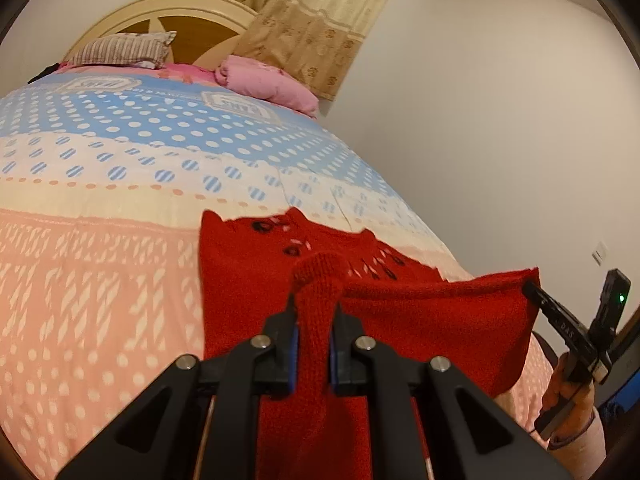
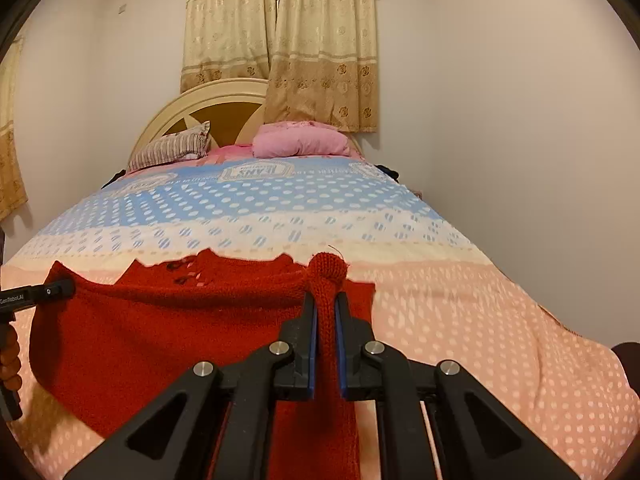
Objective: Fold small clothes
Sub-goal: 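Close the right tool on the sweater beside the left tool and lift with both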
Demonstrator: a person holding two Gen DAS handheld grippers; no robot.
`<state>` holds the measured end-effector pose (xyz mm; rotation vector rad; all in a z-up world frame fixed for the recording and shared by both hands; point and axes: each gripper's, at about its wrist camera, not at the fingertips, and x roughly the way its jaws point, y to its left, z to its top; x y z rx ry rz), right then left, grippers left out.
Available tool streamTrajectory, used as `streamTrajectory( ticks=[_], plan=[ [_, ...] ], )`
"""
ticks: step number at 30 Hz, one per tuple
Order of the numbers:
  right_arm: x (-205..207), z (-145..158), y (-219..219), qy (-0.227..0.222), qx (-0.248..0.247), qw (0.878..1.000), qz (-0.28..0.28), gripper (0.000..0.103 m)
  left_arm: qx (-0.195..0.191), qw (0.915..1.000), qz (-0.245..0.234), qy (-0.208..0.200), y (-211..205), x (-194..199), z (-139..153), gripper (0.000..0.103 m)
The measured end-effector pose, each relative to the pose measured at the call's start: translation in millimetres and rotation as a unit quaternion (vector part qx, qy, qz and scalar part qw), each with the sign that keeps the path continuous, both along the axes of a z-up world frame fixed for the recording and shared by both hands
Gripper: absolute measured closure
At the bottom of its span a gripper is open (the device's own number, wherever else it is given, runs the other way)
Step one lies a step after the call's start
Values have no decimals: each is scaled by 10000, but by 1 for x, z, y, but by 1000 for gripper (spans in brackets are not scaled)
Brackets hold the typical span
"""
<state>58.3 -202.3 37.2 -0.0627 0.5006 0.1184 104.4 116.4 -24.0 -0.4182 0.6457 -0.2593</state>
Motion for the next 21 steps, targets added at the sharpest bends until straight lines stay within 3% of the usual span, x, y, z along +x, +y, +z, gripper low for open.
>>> streamTrajectory(
  ticks=[13, 21],
  plan=[
    [90, -5, 18, -17, -347, 9990, -286, 96, 124, 9997, 223, 44, 6, 82, 8, 92],
    [167, -24, 24, 142, -409, 9973, -600, 96, 231, 9982, 469, 298, 7, 145, -11, 92]
  ],
)
